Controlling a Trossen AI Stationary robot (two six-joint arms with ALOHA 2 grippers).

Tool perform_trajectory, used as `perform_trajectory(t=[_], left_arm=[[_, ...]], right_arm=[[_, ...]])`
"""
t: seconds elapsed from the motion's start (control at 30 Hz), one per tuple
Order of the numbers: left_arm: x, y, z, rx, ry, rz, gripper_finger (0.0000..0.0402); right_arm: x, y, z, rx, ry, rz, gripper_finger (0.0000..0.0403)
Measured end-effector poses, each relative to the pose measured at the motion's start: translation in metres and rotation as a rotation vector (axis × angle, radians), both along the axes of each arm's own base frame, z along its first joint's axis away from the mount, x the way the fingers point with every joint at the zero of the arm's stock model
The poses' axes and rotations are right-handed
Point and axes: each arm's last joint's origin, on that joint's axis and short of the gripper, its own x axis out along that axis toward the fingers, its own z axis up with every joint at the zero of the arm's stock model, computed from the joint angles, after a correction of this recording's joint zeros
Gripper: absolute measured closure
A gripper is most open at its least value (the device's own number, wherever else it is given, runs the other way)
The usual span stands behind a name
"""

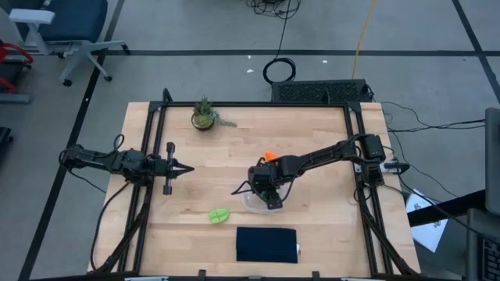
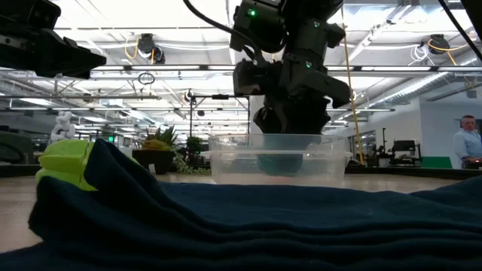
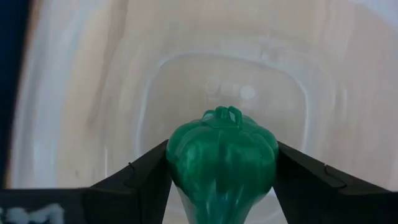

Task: Pick and placing Produce into tupperware
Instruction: Put the green bell pepper into the transparent bin

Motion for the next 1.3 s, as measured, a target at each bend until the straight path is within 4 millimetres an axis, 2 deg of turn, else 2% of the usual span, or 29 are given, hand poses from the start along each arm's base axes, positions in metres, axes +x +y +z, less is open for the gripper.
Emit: perform_trajectory(t=[0.17,0.7,1.3], left_arm=[[0.0000,0.0000,0.0000,0.000,0.000,0.000,0.0401],[0.0000,0.0000,0.0000,0.000,0.001,0.000,0.0401],[0.0000,0.0000,-0.0001,-0.003,0.001,0.000,0.0401]], right_arm=[[-0.0043,-0.0032,-0.0073,0.002,0.011,-0.041,0.0173],[-0.0029,-0.0027,-0.0079,0.025,-0.006,-0.046,0.0170],[-0.0035,-0.0027,-0.0092,0.031,0.004,-0.064,0.0131]])
